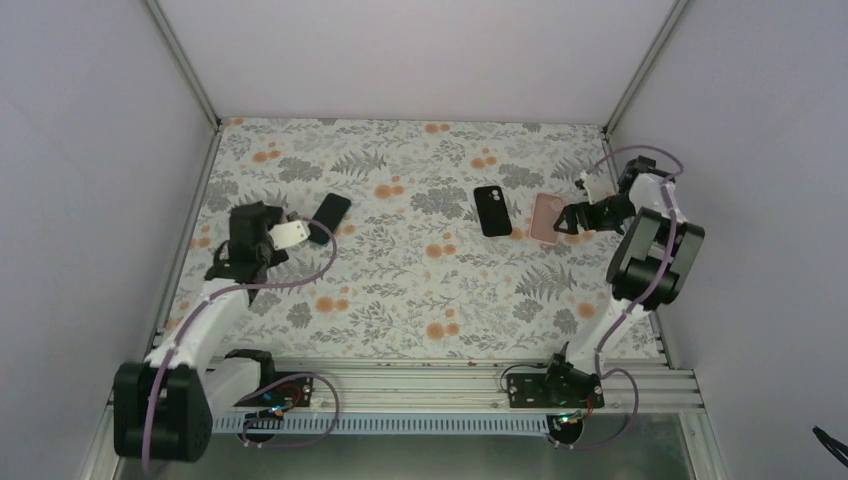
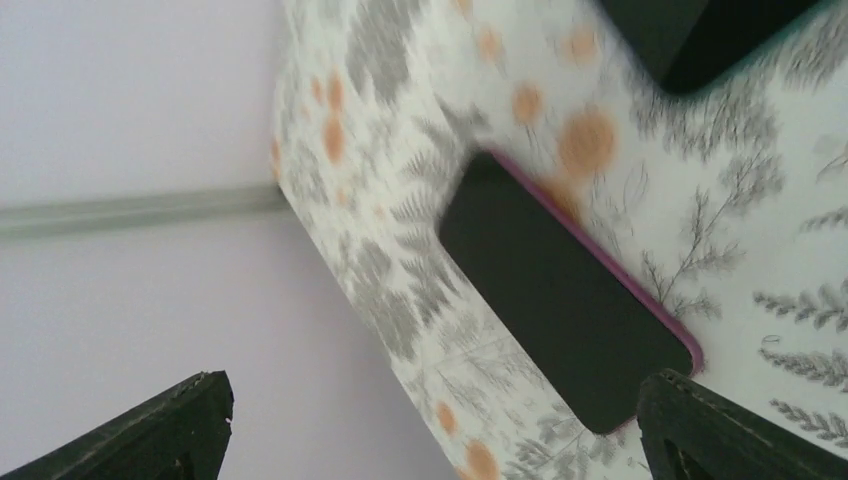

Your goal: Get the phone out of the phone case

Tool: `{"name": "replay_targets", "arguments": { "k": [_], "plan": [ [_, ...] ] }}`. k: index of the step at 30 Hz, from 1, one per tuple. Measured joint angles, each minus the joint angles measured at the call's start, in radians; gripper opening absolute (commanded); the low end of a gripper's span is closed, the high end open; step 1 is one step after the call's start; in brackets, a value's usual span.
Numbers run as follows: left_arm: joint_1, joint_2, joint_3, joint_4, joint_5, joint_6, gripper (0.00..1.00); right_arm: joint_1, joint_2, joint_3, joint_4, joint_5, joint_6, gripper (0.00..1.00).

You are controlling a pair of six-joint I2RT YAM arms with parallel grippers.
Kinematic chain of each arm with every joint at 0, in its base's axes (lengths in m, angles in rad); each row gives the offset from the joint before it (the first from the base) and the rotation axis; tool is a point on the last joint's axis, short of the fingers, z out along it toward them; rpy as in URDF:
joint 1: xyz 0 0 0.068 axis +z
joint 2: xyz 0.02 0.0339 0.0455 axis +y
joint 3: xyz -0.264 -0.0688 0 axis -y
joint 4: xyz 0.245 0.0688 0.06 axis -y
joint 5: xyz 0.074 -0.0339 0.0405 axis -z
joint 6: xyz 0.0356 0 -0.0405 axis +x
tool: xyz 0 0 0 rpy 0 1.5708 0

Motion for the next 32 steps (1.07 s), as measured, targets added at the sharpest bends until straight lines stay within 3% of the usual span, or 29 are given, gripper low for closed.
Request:
{"name": "replay_targets", "arguments": {
  "k": [7,11,14,19,22,25,32],
  "plan": [
    [0.002,-0.118,0.475,-0.516,0.330,-0.114,1.00,0.064,-0.411,-0.021,0.047,0.107,0.040,1.00],
    [0.027,-0.113,0.610,-0.601,0.391,-0.232,1.00,0.092,-0.672,0.005,0.113,0.090,0.111,1.00],
    [0.118,-0.090,0.660,-0.624,0.427,-0.352,1.00,0.092,-0.856,-0.041,0.233,0.103,0.200,1.00],
    [0.394,-0.082,0.672,-0.568,0.502,-0.554,1.00,0.092,-1.146,-0.326,0.524,0.191,0.356,1.00],
    [0.534,-0.126,0.626,-0.491,0.523,-0.655,1.00,0.092,-1.233,-0.507,0.655,0.256,0.409,1.00],
    [0.599,-0.158,0.586,-0.444,0.547,-0.745,1.00,0.092,-1.238,-0.605,0.704,0.320,0.436,1.00],
    [0.637,-0.246,0.476,-0.391,0.650,-0.846,1.00,0.092,-1.241,-0.624,0.793,0.392,0.479,1.00]
  ]
}}
